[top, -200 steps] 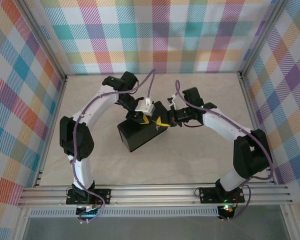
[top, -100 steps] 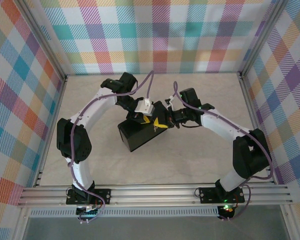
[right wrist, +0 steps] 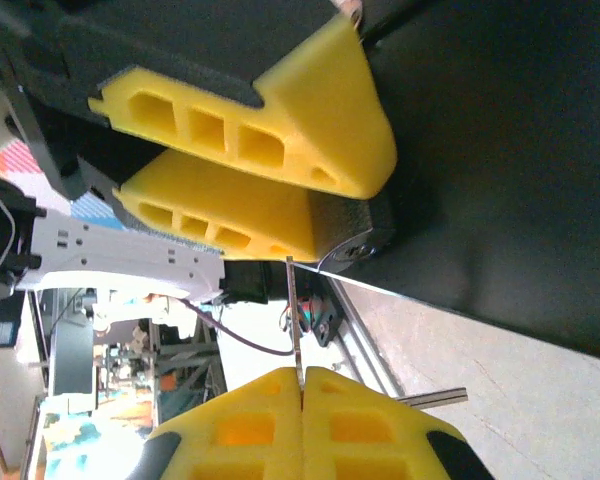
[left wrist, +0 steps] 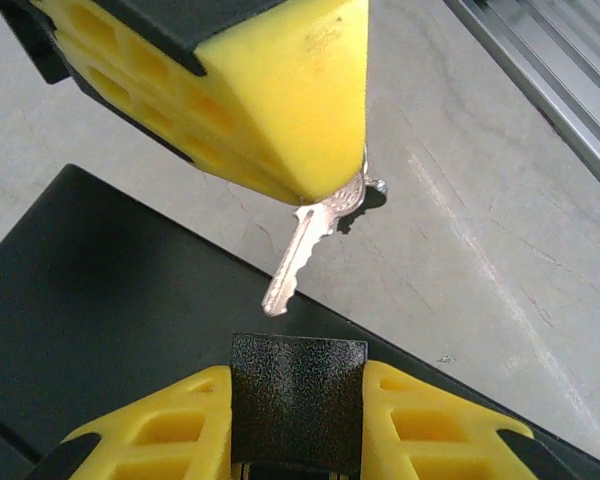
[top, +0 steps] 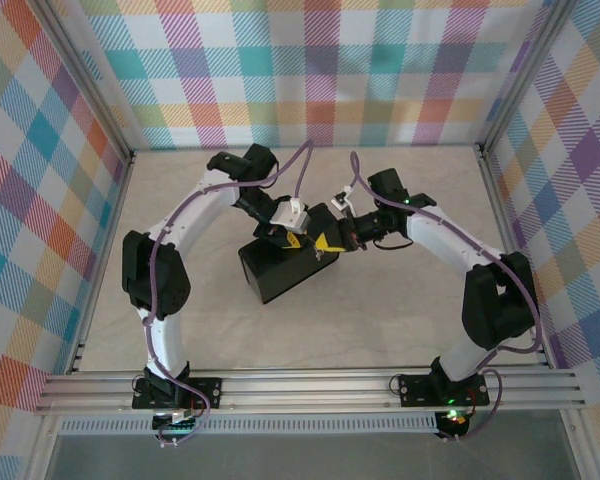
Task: Unlock the padlock with the key
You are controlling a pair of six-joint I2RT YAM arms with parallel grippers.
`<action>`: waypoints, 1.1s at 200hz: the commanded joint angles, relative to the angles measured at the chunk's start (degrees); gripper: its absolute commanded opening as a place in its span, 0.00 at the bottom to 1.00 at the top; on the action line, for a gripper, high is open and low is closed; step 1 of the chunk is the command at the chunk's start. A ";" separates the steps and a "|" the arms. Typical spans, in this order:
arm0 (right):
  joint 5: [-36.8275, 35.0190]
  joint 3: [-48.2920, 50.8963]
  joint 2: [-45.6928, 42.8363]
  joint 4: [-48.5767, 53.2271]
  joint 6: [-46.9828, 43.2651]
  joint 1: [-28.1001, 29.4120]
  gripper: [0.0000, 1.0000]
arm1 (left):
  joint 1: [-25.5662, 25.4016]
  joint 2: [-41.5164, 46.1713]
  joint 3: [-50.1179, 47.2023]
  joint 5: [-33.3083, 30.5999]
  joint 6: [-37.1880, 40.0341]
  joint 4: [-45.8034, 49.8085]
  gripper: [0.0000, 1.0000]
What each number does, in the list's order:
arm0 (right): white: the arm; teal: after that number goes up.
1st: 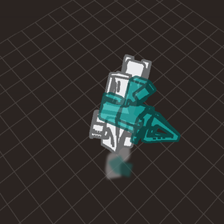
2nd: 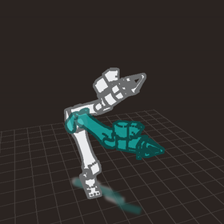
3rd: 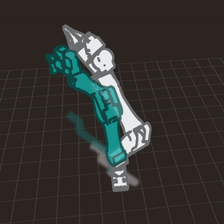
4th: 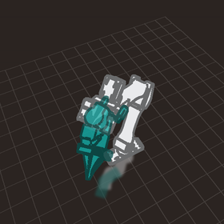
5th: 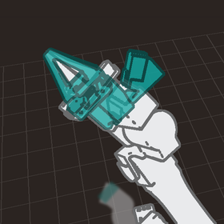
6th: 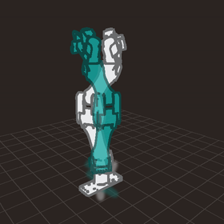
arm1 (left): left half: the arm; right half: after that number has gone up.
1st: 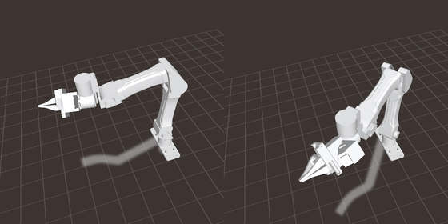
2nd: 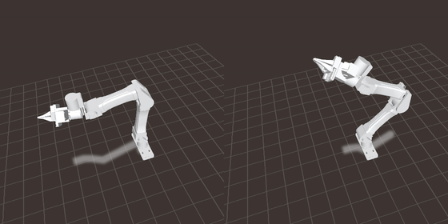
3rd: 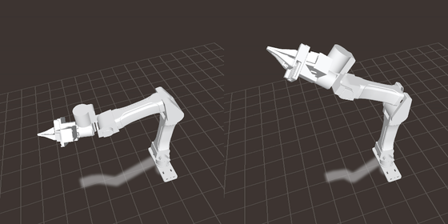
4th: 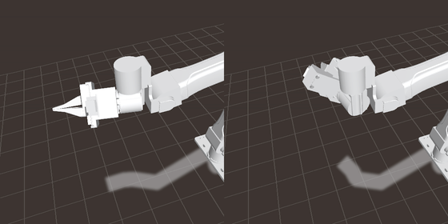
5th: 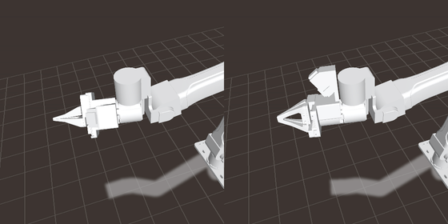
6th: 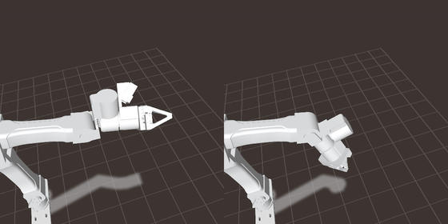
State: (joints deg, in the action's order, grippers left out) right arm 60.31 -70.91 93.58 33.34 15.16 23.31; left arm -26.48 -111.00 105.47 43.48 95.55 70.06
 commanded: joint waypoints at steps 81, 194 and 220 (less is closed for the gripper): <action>0.70 -4.36 4.59 7.53 -7.41 0.15 0.00 | 0.25 -1.89 2.81 0.46 7.93 9.21 0.26; 0.65 -4.77 4.82 9.22 -9.20 2.00 0.00 | -0.16 -2.11 2.81 -0.06 8.69 9.04 0.26; 0.51 -5.05 5.25 9.11 -8.92 2.00 0.00 | -0.37 -1.78 2.48 0.33 9.21 9.56 0.26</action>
State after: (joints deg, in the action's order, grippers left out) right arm 60.29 -74.81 98.98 41.69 8.05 24.91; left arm -26.46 -112.16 107.57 43.16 102.96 75.53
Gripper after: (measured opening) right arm 0.064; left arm 0.270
